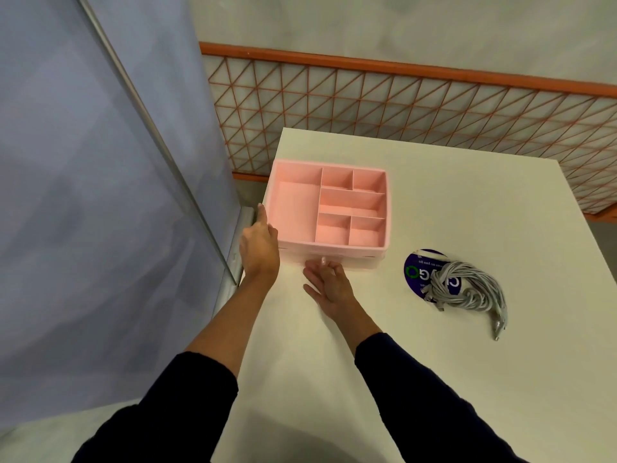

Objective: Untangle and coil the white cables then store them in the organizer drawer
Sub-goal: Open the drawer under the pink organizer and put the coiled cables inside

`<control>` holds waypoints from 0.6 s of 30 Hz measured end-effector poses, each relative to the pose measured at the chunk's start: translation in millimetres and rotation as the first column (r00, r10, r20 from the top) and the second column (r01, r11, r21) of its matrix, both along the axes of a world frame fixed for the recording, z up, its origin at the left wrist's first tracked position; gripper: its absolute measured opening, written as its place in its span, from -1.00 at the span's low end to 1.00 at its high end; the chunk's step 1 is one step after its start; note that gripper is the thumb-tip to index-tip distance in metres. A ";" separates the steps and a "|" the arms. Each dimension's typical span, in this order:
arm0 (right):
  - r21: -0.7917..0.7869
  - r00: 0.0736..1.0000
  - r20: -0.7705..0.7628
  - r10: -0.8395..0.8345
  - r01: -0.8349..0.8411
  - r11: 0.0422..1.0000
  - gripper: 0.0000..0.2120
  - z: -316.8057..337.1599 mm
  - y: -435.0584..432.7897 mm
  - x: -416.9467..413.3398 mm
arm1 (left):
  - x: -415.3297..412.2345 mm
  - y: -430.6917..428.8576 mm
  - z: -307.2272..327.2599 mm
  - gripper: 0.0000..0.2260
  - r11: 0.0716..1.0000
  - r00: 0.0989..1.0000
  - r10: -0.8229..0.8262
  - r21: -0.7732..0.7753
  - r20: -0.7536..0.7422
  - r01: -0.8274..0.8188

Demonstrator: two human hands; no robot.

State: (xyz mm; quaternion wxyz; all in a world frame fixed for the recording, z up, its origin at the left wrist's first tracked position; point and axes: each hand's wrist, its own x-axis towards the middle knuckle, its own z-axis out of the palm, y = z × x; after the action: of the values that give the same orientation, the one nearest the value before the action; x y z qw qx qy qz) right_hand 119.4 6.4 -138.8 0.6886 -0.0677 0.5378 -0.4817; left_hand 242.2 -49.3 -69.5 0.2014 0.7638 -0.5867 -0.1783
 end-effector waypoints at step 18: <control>0.004 0.998 0.044 -0.036 0.036 0.999 -0.90 3.0 63.3 15.2 | 5.4 2.3 -6.2 -0.61 0.991 0.960 -0.041 -0.133 -0.278 0.003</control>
State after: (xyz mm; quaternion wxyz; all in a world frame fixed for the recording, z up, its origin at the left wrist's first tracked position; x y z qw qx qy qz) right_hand 134.6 69.7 -135.8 0.6916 -0.0463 0.5242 -0.4948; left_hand 247.5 -47.0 -75.7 0.3302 0.7094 -0.5713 -0.2475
